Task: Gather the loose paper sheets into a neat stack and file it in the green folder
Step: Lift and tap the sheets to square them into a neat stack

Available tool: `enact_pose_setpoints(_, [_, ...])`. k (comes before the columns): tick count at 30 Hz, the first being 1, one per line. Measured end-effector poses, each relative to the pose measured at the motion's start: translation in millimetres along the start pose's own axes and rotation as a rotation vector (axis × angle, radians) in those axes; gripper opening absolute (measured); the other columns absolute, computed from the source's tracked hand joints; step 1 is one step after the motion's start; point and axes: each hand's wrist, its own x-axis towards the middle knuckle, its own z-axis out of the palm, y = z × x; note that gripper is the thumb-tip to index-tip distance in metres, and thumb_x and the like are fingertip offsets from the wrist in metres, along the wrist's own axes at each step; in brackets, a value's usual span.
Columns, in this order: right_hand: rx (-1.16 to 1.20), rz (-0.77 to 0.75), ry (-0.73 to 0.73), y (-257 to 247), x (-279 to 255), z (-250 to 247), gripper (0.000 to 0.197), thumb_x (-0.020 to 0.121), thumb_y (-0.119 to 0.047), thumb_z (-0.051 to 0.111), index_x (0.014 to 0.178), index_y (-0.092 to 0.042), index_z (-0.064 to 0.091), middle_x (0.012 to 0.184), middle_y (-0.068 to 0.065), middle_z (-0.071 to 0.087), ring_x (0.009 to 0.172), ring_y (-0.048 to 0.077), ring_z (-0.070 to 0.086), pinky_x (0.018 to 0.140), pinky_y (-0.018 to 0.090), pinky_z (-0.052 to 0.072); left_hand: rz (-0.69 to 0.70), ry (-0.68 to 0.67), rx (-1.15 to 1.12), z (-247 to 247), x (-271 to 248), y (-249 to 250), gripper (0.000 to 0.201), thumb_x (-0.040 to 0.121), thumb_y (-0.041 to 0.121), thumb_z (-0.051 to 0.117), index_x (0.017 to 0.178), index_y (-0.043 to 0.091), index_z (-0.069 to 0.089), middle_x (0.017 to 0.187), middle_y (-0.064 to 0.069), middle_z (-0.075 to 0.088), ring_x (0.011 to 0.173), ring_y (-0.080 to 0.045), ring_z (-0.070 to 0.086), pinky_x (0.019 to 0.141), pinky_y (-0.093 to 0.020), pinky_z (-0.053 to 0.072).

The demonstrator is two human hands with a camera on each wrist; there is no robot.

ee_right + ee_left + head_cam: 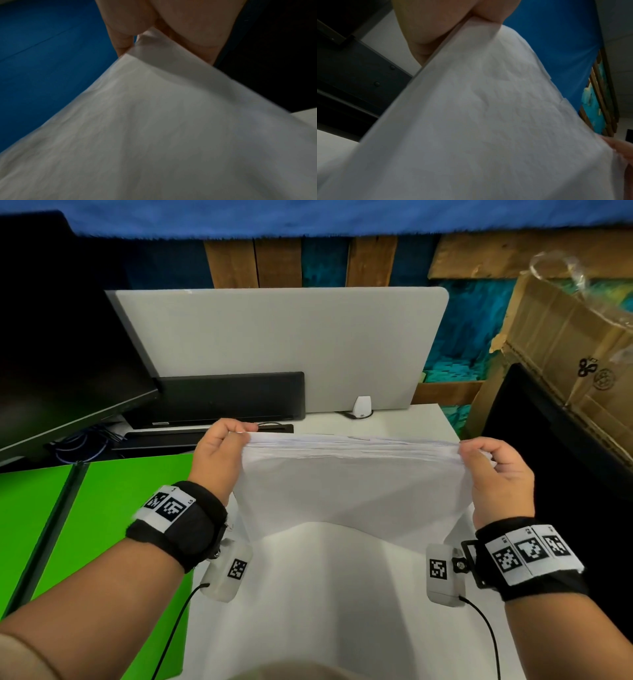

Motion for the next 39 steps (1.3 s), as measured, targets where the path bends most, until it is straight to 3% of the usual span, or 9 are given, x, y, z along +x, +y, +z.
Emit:
enact_pose_setpoints(3, [0.006,0.037,-0.061,2.3,-1.6,-2.5,0.017,0.089,-0.016,0.057,0.085,-0.032,0.06,0.092,-0.006,0.061,0.074,-0.002,0.061,0.064,0.018,0.053,0.031,-0.071,-0.066,-2.9,-2.7,-2.3,0.008,0.081,0.02,0.051,0.079,0.028,0.051,0.093,0.006,0.06,0.084,-0.009,0.057,0.077,-0.025,0.045])
enact_pose_setpoints(7, [0.161,0.072,-0.203,14.5,-4.7,-9.0,0.056,0.072,0.001,0.066,0.11,-0.036,0.048,0.106,-0.004,0.058,0.088,0.006,0.063,0.071,0.02,0.057,0.058,-0.244,0.049,-15.7,-6.3,-19.8,0.072,0.05,0.02,0.072,0.112,0.034,0.04,0.101,0.011,0.05,0.081,0.01,0.057,0.073,-0.009,0.049])
enact_pose_setpoints(12, [0.026,0.296,-0.171,31.1,-12.7,-8.1,0.029,0.067,-0.005,0.076,0.088,-0.024,0.071,0.085,-0.001,0.075,0.079,0.019,0.071,0.082,0.041,0.057,-0.102,-0.174,0.127,-14.9,-12.9,-32.6,0.041,0.064,-0.003,0.077,0.096,0.021,0.066,0.08,0.014,0.073,0.076,-0.002,0.068,0.087,-0.033,0.055])
enact_pose_setpoints(17, [0.145,0.177,-0.181,16.7,-7.2,-10.9,0.022,0.073,-0.002,0.071,0.086,-0.02,0.07,0.079,-0.01,0.076,0.075,0.007,0.071,0.069,0.022,0.056,0.013,-0.219,0.064,-16.8,-8.4,-19.4,0.035,0.058,0.001,0.078,0.084,0.022,0.067,0.076,0.013,0.075,0.076,-0.004,0.068,0.069,-0.016,0.054])
enact_pose_setpoints(21, [0.123,0.115,-0.245,5.0,-0.3,-9.3,0.054,0.042,-0.05,0.086,0.084,-0.025,0.061,0.076,-0.013,0.066,0.074,0.002,0.061,0.07,0.015,0.053,-0.015,-0.245,-0.011,-14.1,2.6,-12.6,0.049,0.047,0.005,0.08,0.08,0.027,0.052,0.085,0.005,0.062,0.077,-0.011,0.061,0.068,-0.018,0.052])
enact_pose_setpoints(27, [0.102,0.127,-0.082,-0.1,0.4,8.5,0.011,0.075,-0.037,0.056,0.079,-0.028,0.056,0.084,-0.002,0.056,0.082,0.012,0.053,0.077,0.025,0.042,-0.063,-0.119,-0.1,1.4,8.9,0.6,0.024,0.062,0.038,0.067,0.084,0.034,0.058,0.109,-0.014,0.063,0.098,-0.02,0.056,0.096,-0.039,0.043])
enact_pose_setpoints(31, [0.077,0.152,0.074,-1.5,2.6,22.8,0.017,0.087,-0.037,0.056,0.074,-0.027,0.053,0.082,0.001,0.056,0.075,0.013,0.055,0.067,0.024,0.048,-0.041,-0.006,-0.016,8.8,9.2,-0.6,0.01,0.075,0.028,0.067,0.079,0.034,0.059,0.108,-0.016,0.062,0.094,-0.021,0.055,0.084,-0.034,0.045])
enact_pose_setpoints(36, [0.16,0.17,0.104,-2.8,5.9,32.1,0.01,0.089,-0.026,0.056,0.094,-0.022,0.049,0.087,-0.007,0.051,0.073,0.005,0.051,0.061,0.015,0.046,0.022,-0.221,-0.016,2.7,6.4,-6.3,0.059,0.061,0.008,0.075,0.105,0.033,0.046,0.091,0.005,0.054,0.074,-0.002,0.06,0.068,-0.014,0.05])
enact_pose_setpoints(39, [0.218,0.17,0.043,-3.0,4.1,32.3,0.034,0.084,-0.003,0.057,0.106,-0.023,0.041,0.097,-0.003,0.052,0.08,0.009,0.056,0.063,0.015,0.051,-0.003,-0.255,0.175,0.7,3.4,-16.7,0.072,0.064,-0.003,0.078,0.119,0.029,0.045,0.091,0.01,0.057,0.075,0.003,0.063,0.075,-0.014,0.052])
